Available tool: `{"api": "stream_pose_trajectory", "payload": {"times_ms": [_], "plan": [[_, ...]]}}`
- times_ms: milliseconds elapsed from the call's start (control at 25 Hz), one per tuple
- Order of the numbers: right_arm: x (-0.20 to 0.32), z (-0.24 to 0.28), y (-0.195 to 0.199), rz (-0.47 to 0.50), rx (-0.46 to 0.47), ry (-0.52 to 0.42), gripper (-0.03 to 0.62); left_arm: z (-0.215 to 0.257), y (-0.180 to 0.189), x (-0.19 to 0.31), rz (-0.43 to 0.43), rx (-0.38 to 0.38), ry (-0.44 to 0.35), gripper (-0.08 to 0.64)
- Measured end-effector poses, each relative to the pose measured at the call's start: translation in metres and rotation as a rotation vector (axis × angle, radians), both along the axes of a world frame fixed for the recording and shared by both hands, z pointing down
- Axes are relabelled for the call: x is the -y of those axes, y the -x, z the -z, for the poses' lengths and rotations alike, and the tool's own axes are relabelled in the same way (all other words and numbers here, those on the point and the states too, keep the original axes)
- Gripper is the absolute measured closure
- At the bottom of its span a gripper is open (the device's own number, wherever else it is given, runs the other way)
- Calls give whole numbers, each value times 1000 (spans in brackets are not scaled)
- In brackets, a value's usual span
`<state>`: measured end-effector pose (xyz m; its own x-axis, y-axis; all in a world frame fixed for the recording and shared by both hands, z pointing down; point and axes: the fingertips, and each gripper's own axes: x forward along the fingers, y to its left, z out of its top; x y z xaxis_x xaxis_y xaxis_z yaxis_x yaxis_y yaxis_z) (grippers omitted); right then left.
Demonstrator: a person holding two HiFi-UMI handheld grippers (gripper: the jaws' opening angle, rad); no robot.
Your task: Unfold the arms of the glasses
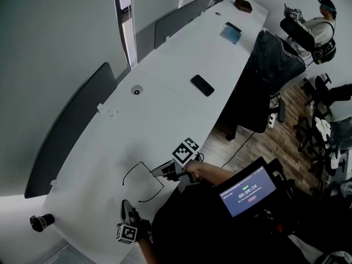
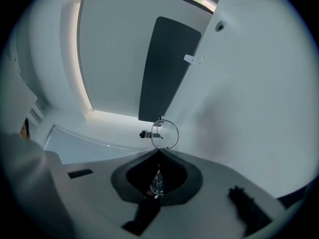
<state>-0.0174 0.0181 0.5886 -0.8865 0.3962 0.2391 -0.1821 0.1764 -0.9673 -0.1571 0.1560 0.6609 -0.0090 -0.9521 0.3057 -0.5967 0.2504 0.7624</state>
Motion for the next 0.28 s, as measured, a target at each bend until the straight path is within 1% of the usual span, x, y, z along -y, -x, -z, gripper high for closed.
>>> {"api": "stream_pose_trajectory", "payload": {"times_ms": [120, 240, 280], "plan": [[2, 4, 0, -9, 6, -4, 581, -3, 7, -2, 33, 31, 22, 531], [3, 9, 2, -12, 17, -9, 581, -1, 15, -3, 66, 39, 14, 533], [3, 11, 3, -12, 20, -11, 581, 0, 17, -4, 78, 43, 12, 547]]}}
